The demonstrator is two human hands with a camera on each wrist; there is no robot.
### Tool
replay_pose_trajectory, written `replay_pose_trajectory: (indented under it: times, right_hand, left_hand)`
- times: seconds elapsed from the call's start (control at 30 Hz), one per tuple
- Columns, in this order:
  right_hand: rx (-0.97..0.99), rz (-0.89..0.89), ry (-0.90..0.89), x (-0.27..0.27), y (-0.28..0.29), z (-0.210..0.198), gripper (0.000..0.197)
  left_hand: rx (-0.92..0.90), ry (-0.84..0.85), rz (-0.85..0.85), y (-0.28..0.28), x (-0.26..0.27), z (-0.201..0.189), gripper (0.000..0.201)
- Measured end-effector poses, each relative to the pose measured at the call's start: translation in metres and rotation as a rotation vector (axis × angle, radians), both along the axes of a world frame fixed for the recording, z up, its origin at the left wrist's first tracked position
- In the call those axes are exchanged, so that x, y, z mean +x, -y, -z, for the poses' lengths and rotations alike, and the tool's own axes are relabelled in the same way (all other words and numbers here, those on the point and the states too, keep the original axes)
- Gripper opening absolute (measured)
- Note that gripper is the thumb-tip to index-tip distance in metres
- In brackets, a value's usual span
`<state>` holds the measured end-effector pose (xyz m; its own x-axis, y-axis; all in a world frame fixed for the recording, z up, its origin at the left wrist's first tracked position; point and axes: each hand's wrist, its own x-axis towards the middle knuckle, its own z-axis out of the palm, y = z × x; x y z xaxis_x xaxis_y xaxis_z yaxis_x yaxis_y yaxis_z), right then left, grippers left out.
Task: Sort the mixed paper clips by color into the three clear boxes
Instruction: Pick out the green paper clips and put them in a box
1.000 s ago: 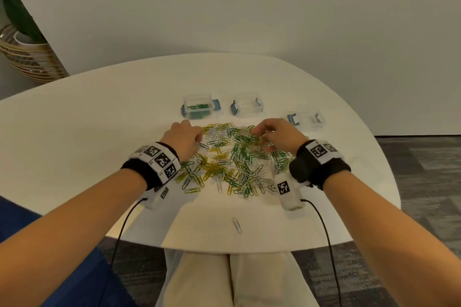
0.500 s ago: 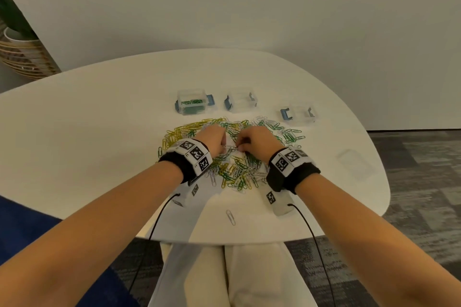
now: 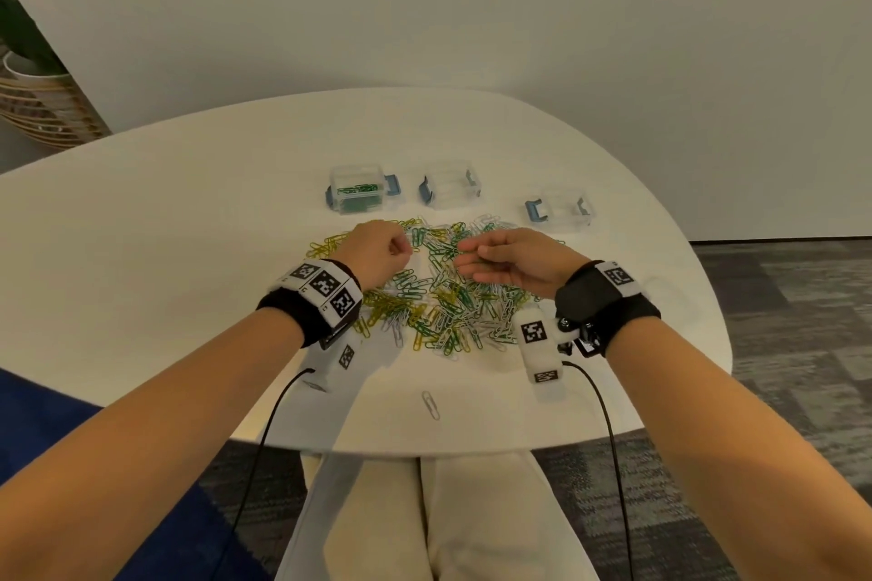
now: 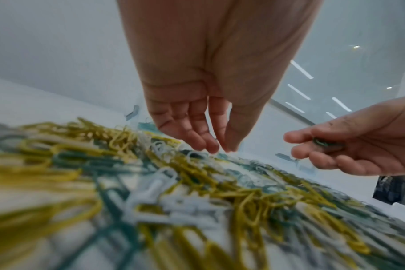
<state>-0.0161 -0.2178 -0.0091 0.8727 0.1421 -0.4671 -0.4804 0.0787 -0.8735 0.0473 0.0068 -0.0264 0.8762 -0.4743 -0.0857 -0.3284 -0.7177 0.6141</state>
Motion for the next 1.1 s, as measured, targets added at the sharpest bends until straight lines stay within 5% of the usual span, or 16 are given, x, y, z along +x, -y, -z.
replay_pose_trajectory:
  times: [0.13,0.27,0.4,0.53,0.67,0.77,0.83,0.9,1.0,1.1]
  right_hand:
    - [-0.204,0.137,0.026,0.004,0.003,0.004,0.02]
    - [-0.872,-0.211,0.147,-0.001,-0.007,0.001,0.02]
    - [-1.155,-0.422,0.223,-0.007,-0.029,0.016,0.024]
    - [-1.098,-0.38,0.256,-0.01,-0.018,0.022,0.011]
    - [-0.898,-0.279,0.216,-0.013,0.003,0.015,0.008]
    - [-0.377,-0.11,0.102,-0.015,0.007,0.011,0.017]
    - [0.104,0.001,0.055,-0.017,0.007,0.009,0.012]
    - [0.388,0.067,0.032,-0.019,0.003,0.006,0.006]
    - [0.233,0.123,0.008,-0.014,-0.003,0.009,0.016]
    - [-0.498,-0.041,0.04,-0.005,-0.014,0.012,0.014]
  left_hand:
    - [0.018,-0.056,0.08,0.012,-0.003,-0.008,0.014]
    - [0.116,-0.022,0.197,0.027,-0.009,-0.009,0.016]
    - [0.265,0.0,0.372,0.045,-0.02,0.002,0.029]
    - [0.315,0.045,0.292,0.034,-0.013,0.009,0.012]
    - [0.287,0.076,0.217,0.023,-0.009,0.007,0.023]
    - [0.225,0.071,0.291,0.028,-0.013,0.003,0.021]
    - [0.237,0.072,0.348,0.034,-0.016,0.003,0.017]
    - [0.229,0.094,0.323,0.041,-0.017,0.005,0.016]
    - [0.219,0.099,0.2,0.052,-0.014,0.005,0.016]
    - [0.314,0.033,0.246,0.063,-0.013,0.004,0.018]
